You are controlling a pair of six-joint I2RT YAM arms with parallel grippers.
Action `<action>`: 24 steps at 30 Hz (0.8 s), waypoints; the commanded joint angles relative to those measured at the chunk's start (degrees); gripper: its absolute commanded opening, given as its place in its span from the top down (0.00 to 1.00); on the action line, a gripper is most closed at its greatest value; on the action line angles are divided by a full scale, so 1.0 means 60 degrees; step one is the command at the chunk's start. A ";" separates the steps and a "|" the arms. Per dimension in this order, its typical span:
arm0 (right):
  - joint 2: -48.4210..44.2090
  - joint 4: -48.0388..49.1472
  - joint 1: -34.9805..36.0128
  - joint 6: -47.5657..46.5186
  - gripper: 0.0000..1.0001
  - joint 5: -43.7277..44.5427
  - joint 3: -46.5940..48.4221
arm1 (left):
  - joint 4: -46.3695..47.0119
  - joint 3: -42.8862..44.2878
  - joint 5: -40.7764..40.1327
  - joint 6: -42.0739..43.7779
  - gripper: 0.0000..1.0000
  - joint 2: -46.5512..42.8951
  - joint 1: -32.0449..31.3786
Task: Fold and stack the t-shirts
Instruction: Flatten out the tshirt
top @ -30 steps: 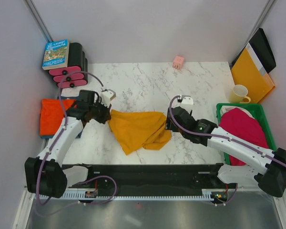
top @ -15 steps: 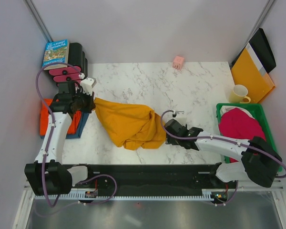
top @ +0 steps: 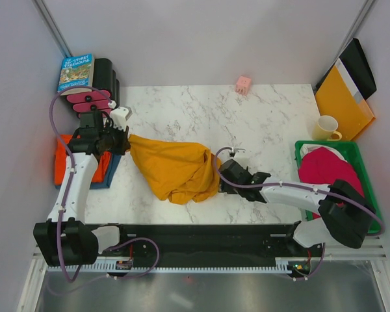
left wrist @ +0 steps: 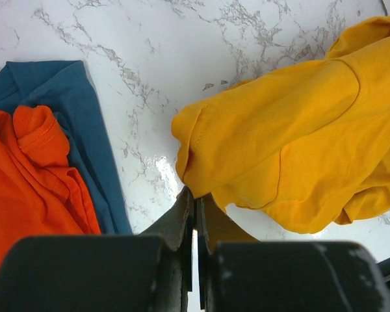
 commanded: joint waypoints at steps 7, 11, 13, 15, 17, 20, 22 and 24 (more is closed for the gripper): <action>0.1572 0.0967 0.0057 0.0181 0.49 0.0010 0.0457 | 0.0003 -0.0191 0.0125 0.0125 0.98 -0.0186 0.0019; 0.1839 0.0748 0.0043 0.0518 1.00 0.0520 0.0473 | -0.0027 -0.0236 -0.0006 0.0169 0.98 -0.0362 0.0034; 0.1561 0.0471 0.0057 0.0563 1.00 0.0944 0.0443 | -0.0027 -0.0250 -0.0108 0.0212 0.98 -0.0523 0.0049; 0.0946 0.0076 0.0057 0.0519 1.00 0.1311 0.0646 | -0.0041 -0.0206 -0.0240 0.0271 0.98 -0.0625 0.0093; 0.0100 -0.0933 0.0043 0.0446 1.00 0.2349 0.0954 | -0.0041 -0.0031 -0.0357 0.0213 0.98 -0.0714 0.0180; -0.1261 -0.2311 -0.0044 -0.0151 1.00 0.4059 0.2036 | -0.0041 0.0481 -0.0314 -0.0035 0.98 -0.0831 0.0560; -0.1837 -0.2926 -0.0235 -0.0767 1.00 0.4563 0.3149 | -0.0056 0.1122 -0.0255 -0.0240 0.98 -0.0846 0.0926; -0.2322 -0.3133 -0.0572 -0.2036 1.00 0.5047 0.4520 | -0.0056 0.1651 -0.0095 -0.0431 0.98 -0.0758 0.1364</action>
